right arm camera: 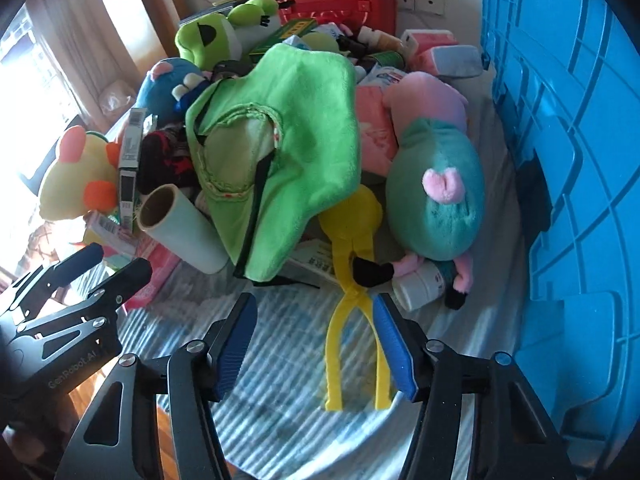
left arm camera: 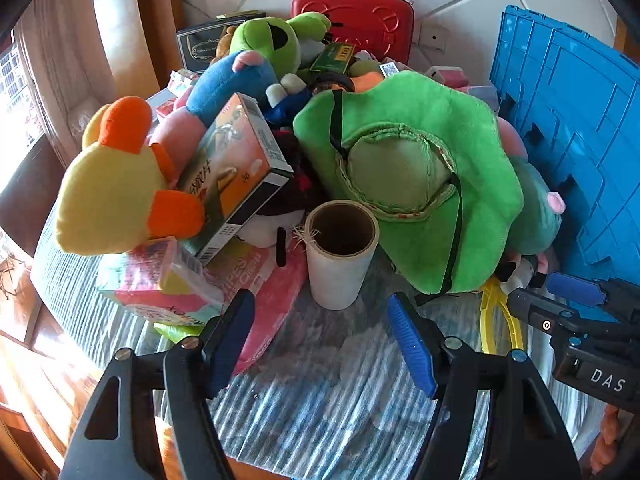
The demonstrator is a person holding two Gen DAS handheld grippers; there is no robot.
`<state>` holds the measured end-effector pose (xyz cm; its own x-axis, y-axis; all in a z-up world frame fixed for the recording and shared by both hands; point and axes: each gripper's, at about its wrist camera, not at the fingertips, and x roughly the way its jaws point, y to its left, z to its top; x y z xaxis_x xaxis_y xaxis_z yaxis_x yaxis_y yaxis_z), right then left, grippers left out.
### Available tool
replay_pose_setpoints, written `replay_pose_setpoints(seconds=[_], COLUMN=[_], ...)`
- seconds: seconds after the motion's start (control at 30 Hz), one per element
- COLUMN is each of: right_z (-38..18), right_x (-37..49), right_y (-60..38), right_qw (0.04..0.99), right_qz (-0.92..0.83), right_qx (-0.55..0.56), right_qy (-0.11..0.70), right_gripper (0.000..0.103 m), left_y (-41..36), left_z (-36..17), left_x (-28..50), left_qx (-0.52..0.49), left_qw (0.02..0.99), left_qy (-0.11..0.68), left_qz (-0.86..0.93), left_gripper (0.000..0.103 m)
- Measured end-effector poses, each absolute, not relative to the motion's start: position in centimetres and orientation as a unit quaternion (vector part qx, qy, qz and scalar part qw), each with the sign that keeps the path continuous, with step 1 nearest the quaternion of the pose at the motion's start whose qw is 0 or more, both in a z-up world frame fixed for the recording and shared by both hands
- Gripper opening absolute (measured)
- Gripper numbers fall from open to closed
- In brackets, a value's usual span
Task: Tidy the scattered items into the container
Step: 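Move both tools back toward the pile, reaching for the paper tube and yellow tongs, then grasp the paper tube with the left tool while the right tool grasps the yellow tongs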
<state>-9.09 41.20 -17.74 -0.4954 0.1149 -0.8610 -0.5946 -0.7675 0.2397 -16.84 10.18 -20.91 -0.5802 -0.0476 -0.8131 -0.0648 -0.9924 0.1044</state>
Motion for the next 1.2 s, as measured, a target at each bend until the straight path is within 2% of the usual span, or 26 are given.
replay_pose_setpoints(seconds=[0.07, 0.1, 0.53, 0.57, 0.73, 0.9, 0.97, 1.07, 1.2], right_z=[-18.7, -19.2, -22.2, -22.6, -24.3, -24.5, -24.4, -24.1, -23.5], right_x=[-9.2, -9.4, -12.6, -12.7, -13.1, -13.3, -13.2, -12.9, -11.2], right_y=[41.8, 42.1, 45.7, 45.9, 47.1, 47.9, 48.0, 47.5, 46.6], right_qw=[0.221, 0.225, 0.246, 0.249, 0.252, 0.251, 0.244, 0.250, 0.253], right_qz=[0.818, 0.815, 0.797, 0.794, 0.783, 0.792, 0.794, 0.795, 0.798], right_qx=[-0.456, -0.459, -0.473, -0.476, -0.486, -0.475, -0.471, -0.474, -0.469], right_qy=[0.273, 0.275, 0.283, 0.284, 0.295, 0.291, 0.296, 0.284, 0.281], right_gripper=[0.049, 0.048, 0.048, 0.048, 0.048, 0.047, 0.037, 0.033, 0.033], left_y=[10.2, 10.2, 10.7, 10.7, 11.0, 11.1, 11.1, 11.3, 11.6], left_z=[-21.8, -22.2, -24.4, -24.5, -25.4, -25.3, -25.1, -24.5, -23.2], left_x=[-17.8, -18.3, -22.3, -22.5, -23.0, -22.8, -22.4, -21.5, -20.1], left_qx=[-0.461, -0.463, -0.480, -0.482, -0.489, -0.484, -0.483, -0.478, -0.467], left_qw=[0.010, 0.013, 0.042, 0.044, 0.050, 0.055, 0.057, 0.062, 0.068], left_qy=[0.064, 0.065, 0.076, 0.076, 0.083, 0.085, 0.083, 0.080, 0.080], left_qz=[0.885, 0.884, 0.873, 0.872, 0.867, 0.869, 0.870, 0.872, 0.878], left_gripper=[0.068, 0.068, 0.068, 0.066, 0.046, 0.045, 0.045, 0.045, 0.045])
